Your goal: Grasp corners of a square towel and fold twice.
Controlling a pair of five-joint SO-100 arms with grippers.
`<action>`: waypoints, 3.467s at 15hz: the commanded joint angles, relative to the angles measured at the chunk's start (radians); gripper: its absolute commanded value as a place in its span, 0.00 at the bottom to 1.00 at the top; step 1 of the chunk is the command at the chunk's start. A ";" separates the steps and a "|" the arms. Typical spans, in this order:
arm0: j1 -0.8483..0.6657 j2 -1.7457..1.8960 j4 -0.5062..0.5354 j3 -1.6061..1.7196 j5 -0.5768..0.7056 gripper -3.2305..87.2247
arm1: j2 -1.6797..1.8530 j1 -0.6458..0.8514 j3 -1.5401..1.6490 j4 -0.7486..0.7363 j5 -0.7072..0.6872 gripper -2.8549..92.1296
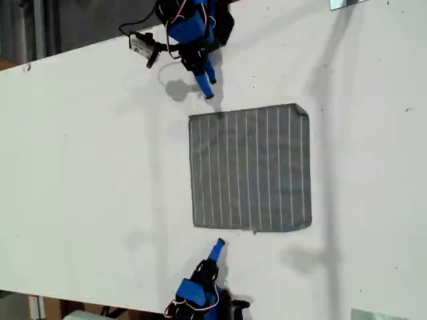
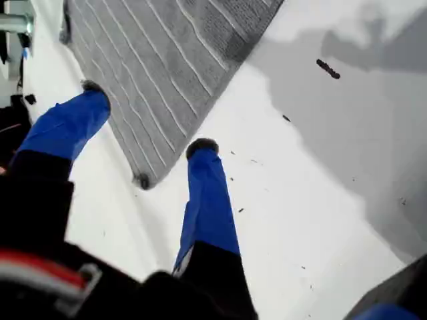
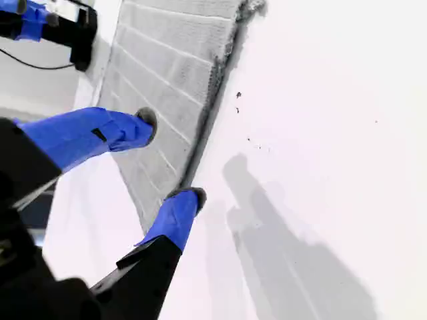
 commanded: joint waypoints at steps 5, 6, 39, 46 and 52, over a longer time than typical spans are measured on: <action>-0.046 0.005 -0.034 0.006 -0.442 0.28 | -0.006 -0.115 0.038 -0.190 0.023 0.35; -0.041 0.005 -0.014 0.002 -0.506 0.30 | -0.006 -0.173 0.018 -0.140 0.018 0.39; 0.176 -0.749 -0.210 -0.388 -0.581 0.29 | -2.306 -0.491 -1.710 0.071 -0.061 0.39; 0.183 -0.867 -0.279 -0.433 -0.560 0.28 | -2.304 -0.578 -1.712 0.008 0.026 0.39; 0.195 -0.937 -0.321 -0.469 -0.557 0.28 | -2.370 -0.621 -1.674 -0.143 0.048 0.37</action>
